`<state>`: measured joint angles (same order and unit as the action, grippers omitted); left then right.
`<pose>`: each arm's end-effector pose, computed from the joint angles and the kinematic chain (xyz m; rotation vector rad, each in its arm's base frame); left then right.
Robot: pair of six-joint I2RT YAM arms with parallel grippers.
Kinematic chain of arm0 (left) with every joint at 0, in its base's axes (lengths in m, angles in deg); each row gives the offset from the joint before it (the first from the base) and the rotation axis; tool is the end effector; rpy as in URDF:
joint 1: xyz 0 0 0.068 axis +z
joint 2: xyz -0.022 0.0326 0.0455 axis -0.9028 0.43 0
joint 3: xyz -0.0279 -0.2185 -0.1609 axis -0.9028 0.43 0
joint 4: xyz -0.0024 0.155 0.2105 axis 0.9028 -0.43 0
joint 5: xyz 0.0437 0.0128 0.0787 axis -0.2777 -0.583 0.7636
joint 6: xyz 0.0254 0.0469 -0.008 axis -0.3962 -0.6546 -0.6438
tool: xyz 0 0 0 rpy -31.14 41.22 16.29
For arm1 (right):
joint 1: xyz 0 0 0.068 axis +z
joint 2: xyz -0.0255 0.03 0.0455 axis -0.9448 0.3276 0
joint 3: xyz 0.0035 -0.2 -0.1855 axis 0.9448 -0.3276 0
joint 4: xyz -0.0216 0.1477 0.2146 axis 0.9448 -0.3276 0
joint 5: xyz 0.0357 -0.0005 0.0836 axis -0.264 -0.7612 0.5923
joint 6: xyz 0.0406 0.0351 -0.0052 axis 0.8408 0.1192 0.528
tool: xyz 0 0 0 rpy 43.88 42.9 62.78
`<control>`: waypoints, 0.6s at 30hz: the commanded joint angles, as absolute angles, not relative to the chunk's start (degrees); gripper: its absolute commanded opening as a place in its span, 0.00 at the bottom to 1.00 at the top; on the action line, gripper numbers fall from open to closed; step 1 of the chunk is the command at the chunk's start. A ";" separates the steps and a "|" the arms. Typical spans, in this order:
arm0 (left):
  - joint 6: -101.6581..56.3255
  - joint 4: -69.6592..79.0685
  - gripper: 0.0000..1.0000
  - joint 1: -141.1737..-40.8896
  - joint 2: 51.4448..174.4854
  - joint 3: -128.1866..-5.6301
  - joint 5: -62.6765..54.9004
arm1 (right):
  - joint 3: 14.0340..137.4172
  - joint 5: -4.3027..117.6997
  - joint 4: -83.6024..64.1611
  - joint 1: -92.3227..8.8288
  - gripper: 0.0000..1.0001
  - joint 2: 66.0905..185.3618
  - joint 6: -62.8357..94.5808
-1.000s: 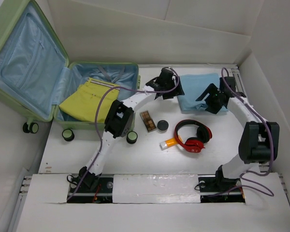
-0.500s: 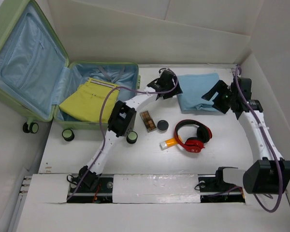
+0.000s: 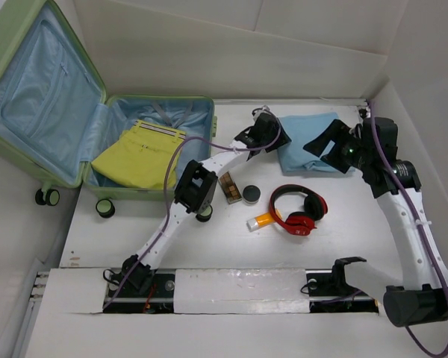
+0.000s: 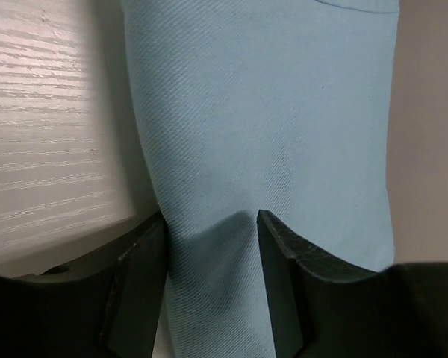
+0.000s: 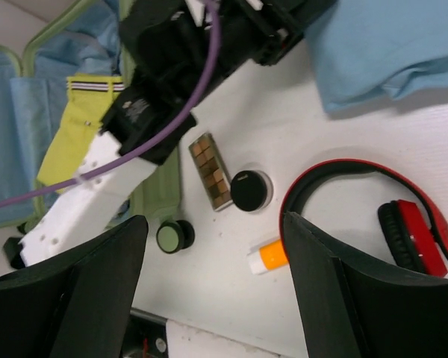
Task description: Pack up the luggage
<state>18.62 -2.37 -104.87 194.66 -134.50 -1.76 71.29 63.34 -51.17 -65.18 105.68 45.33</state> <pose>0.4671 -0.4017 0.1589 -0.1576 2.1441 -1.1259 0.2128 0.0301 0.3894 0.4289 2.1458 0.6898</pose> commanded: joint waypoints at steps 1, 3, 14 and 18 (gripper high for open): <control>22.08 1.97 0.44 -106.10 196.20 -134.57 -3.01 | 75.67 64.44 -52.71 -63.24 0.79 103.71 46.06; 22.71 3.74 0.24 -106.10 196.82 -134.57 -3.89 | 77.33 65.05 -53.33 -62.52 0.79 103.19 46.06; 19.81 14.11 0.00 -104.00 181.02 -136.77 -6.25 | 82.88 66.20 -53.96 -61.29 0.79 100.90 46.06; 17.89 15.43 0.00 -102.33 176.00 -136.77 -6.96 | 80.17 66.20 -53.33 -61.29 0.79 100.20 46.06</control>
<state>20.34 5.82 -104.69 190.70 -134.35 -6.15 80.69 65.40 -54.97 -61.77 101.18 45.74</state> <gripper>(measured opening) 0.051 0.794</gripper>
